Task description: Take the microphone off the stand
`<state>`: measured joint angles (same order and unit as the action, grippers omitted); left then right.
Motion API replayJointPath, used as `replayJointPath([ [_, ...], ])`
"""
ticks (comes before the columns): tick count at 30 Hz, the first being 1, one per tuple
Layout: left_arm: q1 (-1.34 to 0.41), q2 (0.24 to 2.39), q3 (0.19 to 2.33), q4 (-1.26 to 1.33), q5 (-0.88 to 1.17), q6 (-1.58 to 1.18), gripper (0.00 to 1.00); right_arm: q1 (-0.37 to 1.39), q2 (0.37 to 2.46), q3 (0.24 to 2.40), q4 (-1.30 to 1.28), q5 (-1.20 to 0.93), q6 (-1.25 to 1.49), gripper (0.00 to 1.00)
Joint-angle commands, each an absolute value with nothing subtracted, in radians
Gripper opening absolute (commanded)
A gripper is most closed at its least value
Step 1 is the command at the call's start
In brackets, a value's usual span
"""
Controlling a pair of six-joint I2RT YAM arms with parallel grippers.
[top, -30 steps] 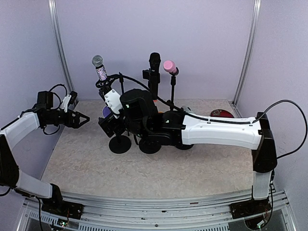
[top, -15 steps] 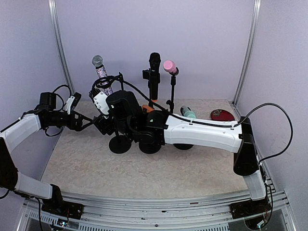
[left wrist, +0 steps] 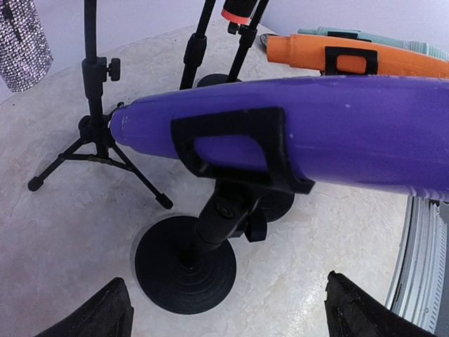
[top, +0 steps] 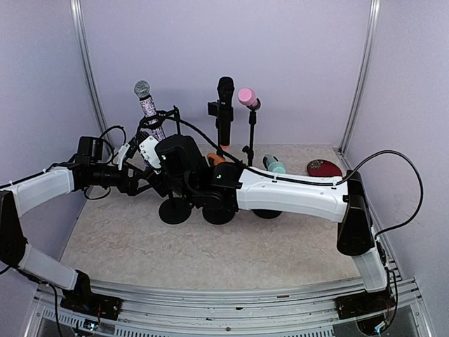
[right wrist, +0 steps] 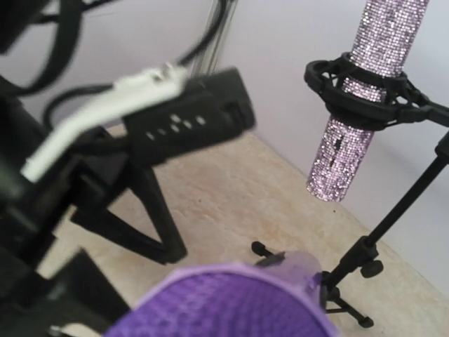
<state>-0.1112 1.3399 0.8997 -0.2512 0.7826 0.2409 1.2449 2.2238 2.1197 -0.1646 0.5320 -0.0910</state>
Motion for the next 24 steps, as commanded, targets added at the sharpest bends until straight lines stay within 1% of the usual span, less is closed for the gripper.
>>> replayJointPath([
  [1,-0.125,1.394,0.907,-0.130,0.823,0.207,0.90,1.241,2.193,2.101,-0.130,0.524,-0.080,0.24],
  [5,-0.150,1.444,0.920,-0.089,0.831,0.185,0.87,1.241,2.160,2.038,-0.085,0.507,-0.073,0.13],
  [11,-0.167,1.499,0.923,0.027,0.867,0.099,0.72,1.244,2.112,1.941,-0.012,0.483,-0.068,0.05],
  [13,-0.166,1.515,0.926,0.063,0.867,0.078,0.66,1.247,2.103,1.924,0.005,0.481,-0.077,0.03],
  [16,-0.166,1.528,0.920,0.112,0.873,0.051,0.60,1.250,2.095,1.906,0.022,0.463,-0.084,0.01],
  [21,-0.175,1.545,0.904,0.162,0.876,0.037,0.55,1.256,2.095,1.904,0.033,0.444,-0.093,0.00],
  [24,-0.176,1.569,0.915,0.167,0.881,0.029,0.50,1.256,2.097,1.905,0.039,0.428,-0.094,0.00],
])
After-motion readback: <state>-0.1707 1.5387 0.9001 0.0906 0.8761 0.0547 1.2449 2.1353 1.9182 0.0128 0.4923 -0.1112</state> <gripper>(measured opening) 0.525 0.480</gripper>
